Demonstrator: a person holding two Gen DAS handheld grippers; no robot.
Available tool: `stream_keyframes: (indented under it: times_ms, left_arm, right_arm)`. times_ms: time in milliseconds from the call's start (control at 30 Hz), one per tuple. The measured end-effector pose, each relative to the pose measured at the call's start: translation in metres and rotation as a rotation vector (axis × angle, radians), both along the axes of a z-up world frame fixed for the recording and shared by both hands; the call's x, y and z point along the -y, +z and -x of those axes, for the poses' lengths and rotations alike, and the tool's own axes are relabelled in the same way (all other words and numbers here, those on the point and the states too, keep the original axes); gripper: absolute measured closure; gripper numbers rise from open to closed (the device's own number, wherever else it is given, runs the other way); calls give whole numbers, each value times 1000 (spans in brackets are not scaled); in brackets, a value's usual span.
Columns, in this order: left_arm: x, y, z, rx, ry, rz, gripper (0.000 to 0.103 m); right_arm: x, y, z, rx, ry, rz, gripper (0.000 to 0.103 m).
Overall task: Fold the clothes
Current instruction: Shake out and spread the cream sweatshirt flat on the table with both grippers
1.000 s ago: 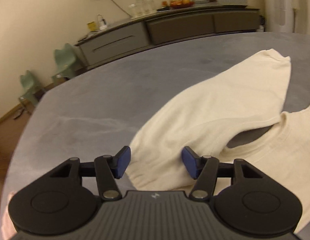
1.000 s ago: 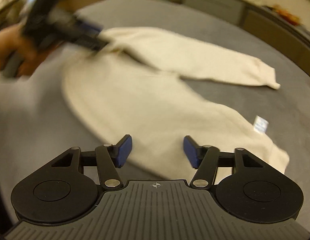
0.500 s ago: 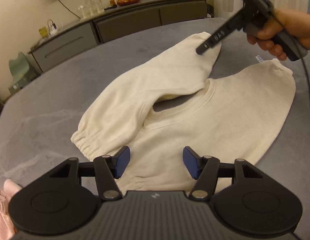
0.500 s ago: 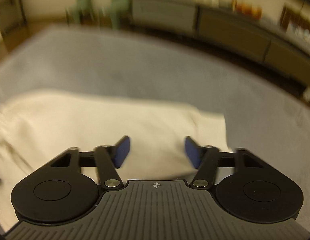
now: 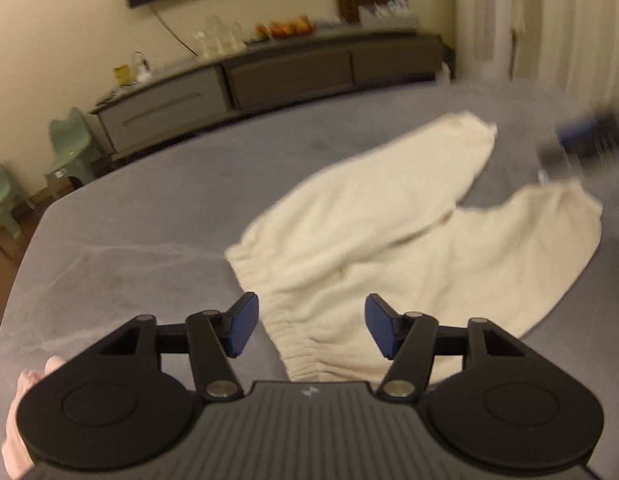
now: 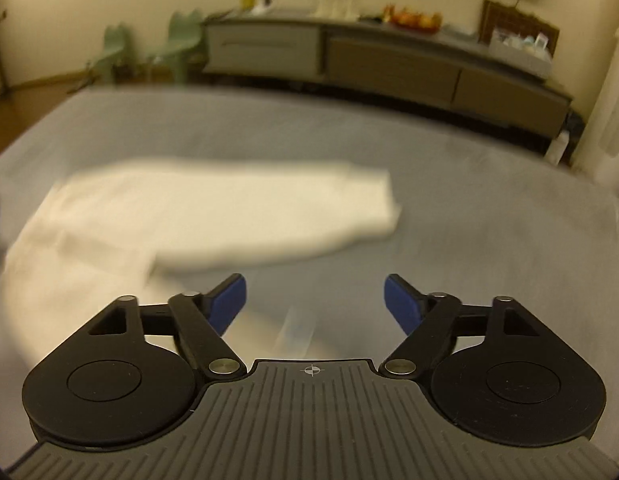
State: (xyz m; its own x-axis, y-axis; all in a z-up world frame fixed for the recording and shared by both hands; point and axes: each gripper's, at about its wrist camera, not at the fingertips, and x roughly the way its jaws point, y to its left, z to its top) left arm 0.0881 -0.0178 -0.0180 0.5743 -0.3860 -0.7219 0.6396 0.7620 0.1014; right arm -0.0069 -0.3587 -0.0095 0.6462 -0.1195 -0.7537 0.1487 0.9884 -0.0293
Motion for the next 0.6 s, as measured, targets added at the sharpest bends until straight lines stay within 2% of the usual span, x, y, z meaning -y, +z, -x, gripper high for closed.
stream_keyframes:
  times_ms: [33, 100, 233, 300, 367, 467, 500, 533, 600]
  left_arm:
    - [-5, 1, -4, -28, 25, 24, 36]
    - [-3, -9, -16, -97, 29, 16, 37]
    - [16, -37, -20, -120, -41, -90, 39]
    - [17, -44, -13, -111, -73, -114, 38]
    - [11, -45, -11, -114, -100, -113, 38]
    - [-2, -43, -9, -138, -141, -107, 38]
    - [-5, -39, -9, -131, -150, -105, 38]
    - [-8, -32, -12, -112, -147, -96, 39]
    - [-14, -20, -27, -91, -92, -33, 39]
  right_arm:
    - [-13, -10, 10, -31, 15, -5, 21]
    - [-38, -31, 29, -90, 47, -13, 21]
    - [-73, -38, 27, -3, 94, 63, 20]
    - [-75, -41, 21, 5, 91, 47, 16]
    - [-66, -41, 18, -30, 80, -10, 15]
    - [-50, -41, 10, -105, 114, -35, 14]
    - [-45, -40, 10, -118, 120, -39, 14]
    - [-40, -39, 10, -126, 124, -44, 20]
    - [-27, -24, 15, -62, 81, -65, 23]
